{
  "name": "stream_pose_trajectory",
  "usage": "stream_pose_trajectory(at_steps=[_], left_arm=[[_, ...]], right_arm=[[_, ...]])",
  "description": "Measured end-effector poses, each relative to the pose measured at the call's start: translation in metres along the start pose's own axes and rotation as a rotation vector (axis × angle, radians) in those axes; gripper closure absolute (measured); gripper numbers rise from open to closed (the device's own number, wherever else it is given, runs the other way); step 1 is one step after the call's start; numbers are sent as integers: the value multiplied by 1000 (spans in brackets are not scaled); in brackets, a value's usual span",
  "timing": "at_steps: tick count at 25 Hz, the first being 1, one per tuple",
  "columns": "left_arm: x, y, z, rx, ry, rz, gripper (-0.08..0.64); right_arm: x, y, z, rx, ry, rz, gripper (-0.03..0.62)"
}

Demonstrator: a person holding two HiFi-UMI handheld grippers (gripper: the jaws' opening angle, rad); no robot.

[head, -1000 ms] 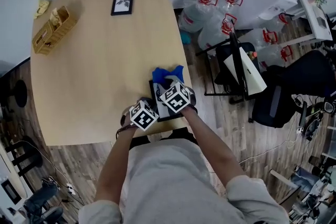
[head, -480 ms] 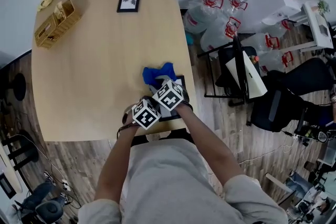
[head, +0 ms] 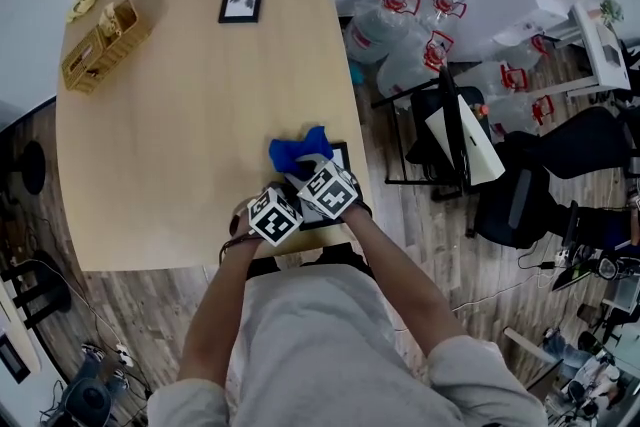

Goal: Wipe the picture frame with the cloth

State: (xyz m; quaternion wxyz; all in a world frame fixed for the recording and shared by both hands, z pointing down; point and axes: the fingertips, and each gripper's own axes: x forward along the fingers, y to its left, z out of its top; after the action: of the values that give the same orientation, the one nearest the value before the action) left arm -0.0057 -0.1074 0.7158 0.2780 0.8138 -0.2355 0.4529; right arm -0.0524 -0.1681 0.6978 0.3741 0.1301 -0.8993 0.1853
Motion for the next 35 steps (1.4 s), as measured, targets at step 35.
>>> stream_pose_trajectory(at_steps=[35], left_arm=[[-4,-1,-2,148,-8,-53,506]], right_arm=[[-39,62,-78,284,72,-189,532]])
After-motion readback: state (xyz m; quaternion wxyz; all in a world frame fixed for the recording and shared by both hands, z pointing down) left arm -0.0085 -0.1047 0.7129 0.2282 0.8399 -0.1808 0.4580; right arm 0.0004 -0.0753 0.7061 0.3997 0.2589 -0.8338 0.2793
